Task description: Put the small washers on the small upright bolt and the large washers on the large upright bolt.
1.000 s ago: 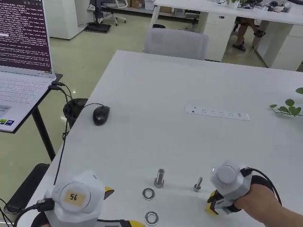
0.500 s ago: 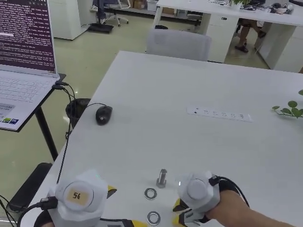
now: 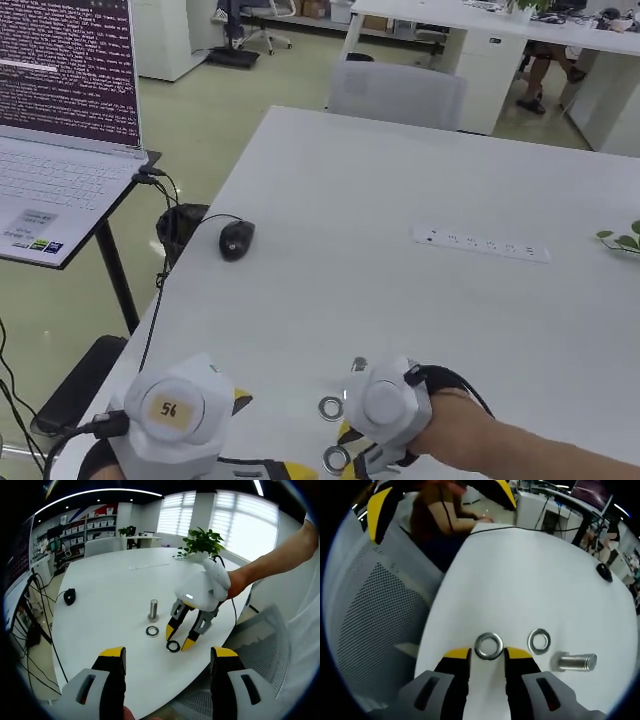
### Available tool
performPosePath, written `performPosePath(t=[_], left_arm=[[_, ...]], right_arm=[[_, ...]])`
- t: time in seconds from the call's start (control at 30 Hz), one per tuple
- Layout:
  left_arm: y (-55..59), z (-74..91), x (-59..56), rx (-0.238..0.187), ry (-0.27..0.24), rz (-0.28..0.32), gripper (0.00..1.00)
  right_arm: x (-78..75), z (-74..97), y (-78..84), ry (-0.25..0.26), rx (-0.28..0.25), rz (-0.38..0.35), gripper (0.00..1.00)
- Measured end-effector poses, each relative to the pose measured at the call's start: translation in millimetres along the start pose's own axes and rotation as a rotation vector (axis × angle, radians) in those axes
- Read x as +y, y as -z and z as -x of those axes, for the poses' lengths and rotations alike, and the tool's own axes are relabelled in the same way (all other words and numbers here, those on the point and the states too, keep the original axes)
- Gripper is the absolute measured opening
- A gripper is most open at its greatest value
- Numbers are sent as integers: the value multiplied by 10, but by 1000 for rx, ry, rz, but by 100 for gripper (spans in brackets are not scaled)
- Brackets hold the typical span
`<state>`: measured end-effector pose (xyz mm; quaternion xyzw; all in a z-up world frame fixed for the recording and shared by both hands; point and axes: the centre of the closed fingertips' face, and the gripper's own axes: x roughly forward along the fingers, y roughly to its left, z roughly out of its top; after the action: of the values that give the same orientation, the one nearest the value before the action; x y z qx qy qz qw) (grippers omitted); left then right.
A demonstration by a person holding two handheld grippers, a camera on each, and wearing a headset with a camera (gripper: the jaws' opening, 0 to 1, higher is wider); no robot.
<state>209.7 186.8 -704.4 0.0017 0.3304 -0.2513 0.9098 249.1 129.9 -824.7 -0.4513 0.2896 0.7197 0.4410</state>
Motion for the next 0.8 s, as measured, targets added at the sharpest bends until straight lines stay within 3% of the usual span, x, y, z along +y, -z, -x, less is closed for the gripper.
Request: performPosePath(t=[0.27, 0.43, 0.63, 0.8], left_arm=[[-6, -15, 8, -1, 2, 1, 68], [-15, -6, 15, -1, 1, 0, 68], [-6, 11, 34, -3, -5, 5, 68], [1, 1, 17, -1, 0, 3, 68]], right_arm=[[-32, -25, -41, -1, -10, 55, 26], [-21, -24, -40, -7, -7, 46, 25], [39, -6, 10, -38, 48, 138, 28], [13, -12, 4, -43, 57, 138, 27]])
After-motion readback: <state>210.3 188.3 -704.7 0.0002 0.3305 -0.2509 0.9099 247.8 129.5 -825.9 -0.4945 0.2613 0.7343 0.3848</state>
